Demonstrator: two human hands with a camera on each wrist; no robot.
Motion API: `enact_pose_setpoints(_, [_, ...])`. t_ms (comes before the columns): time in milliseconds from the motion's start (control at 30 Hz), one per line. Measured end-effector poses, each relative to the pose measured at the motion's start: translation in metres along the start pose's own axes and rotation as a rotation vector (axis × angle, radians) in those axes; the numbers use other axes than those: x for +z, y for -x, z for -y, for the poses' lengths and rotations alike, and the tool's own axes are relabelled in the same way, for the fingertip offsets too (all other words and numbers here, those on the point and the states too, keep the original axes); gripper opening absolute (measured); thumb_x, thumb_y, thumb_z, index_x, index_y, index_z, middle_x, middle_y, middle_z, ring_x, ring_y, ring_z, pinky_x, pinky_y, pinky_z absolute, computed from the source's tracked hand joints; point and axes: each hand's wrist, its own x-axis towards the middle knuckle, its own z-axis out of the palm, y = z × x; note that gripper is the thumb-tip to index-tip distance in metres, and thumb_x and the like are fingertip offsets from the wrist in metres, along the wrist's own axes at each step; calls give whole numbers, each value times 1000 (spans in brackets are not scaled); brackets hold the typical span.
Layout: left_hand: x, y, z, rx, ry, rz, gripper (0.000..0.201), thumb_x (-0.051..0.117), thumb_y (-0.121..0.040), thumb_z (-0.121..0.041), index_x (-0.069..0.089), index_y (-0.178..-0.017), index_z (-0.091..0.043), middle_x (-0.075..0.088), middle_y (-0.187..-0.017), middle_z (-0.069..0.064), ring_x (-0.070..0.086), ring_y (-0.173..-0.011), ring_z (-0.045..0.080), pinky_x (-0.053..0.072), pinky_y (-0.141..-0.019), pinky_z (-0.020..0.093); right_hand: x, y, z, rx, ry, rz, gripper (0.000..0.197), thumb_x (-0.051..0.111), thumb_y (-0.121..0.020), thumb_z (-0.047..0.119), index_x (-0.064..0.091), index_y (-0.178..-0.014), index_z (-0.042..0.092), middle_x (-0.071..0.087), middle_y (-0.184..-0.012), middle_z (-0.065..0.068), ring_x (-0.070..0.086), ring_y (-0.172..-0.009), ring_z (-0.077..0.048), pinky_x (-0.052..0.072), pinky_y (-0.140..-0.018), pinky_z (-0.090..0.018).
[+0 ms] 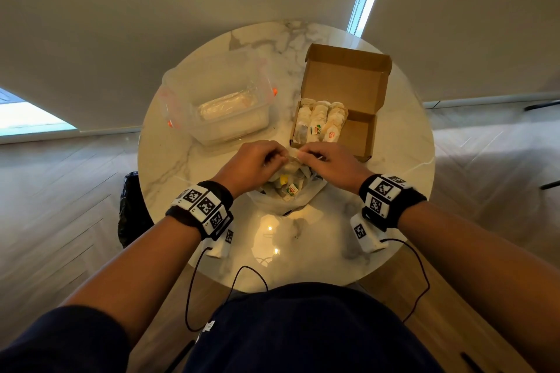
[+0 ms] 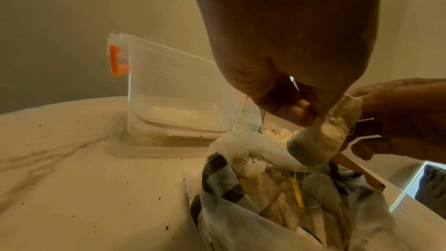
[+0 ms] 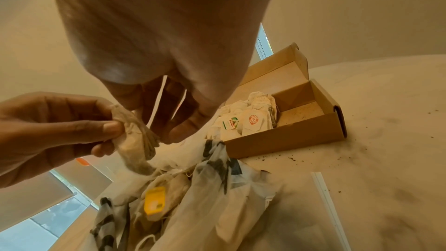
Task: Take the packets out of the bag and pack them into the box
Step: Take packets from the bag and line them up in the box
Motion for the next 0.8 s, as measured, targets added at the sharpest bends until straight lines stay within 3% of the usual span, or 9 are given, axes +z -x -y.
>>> enact_pose_setpoints(67, [1,-2,1,-13,5,-11,16,62,-97,-27,71,-107,-19,68,-92,-6,58,-80,5,44,-71,19,2,0,0,-1,-5,-6,25,52,-103,30,73,-109,18,71,-96,-1,64,-88,-16,52,-79,-37])
enact_pose_setpoints(133, [2,-3,1,-27,4,-11,17,62,-96,-28,71,-108,-19,68,-92,-6,58,-80,4,43,-71,18,3,0,1,-11,-26,-1,25,55,-101,34,73,-108,18,70,-94,0,64,-85,-16,52,-77,-37])
enact_pose_setpoints(333, [3,-1,2,-58,35,1,16,64,-96,-32,68,-108,-22,66,-88,-8,58,-78,2,45,-70,20,4,-1,0,-22,0,-40,21,56,-101,30,72,-104,17,69,-87,7,60,-78,-1,45,-70,-13])
enact_pose_setpoints(467, [0,4,5,-33,64,65,19,63,-96,-32,66,-114,-25,67,-92,-7,61,-83,5,52,-75,26,-1,-4,-4,-11,69,-114,22,55,-102,30,70,-97,15,68,-82,0,59,-73,-10,43,-64,-22])
enact_pose_setpoints(567, [-2,4,4,14,65,87,22,61,-98,-33,65,-118,-25,68,-99,-9,61,-88,3,53,-79,27,-2,-5,-6,-18,100,-86,23,55,-102,31,72,-100,15,70,-87,-1,61,-76,-11,46,-68,-26])
enact_pose_setpoints(700, [-3,0,1,8,102,1,27,60,-98,-34,60,-124,-27,66,-96,-12,62,-89,1,51,-79,21,0,-4,-6,-6,44,13,25,56,-101,36,73,-116,24,72,-102,9,64,-91,-1,48,-78,-14])
enact_pose_setpoints(800, [-1,-3,0,24,81,-28,34,59,-99,-37,59,-131,-25,67,-99,-10,62,-90,2,51,-82,22,2,-4,-4,-3,2,49,24,55,-101,31,72,-117,24,72,-104,9,64,-92,-1,51,-82,-20])
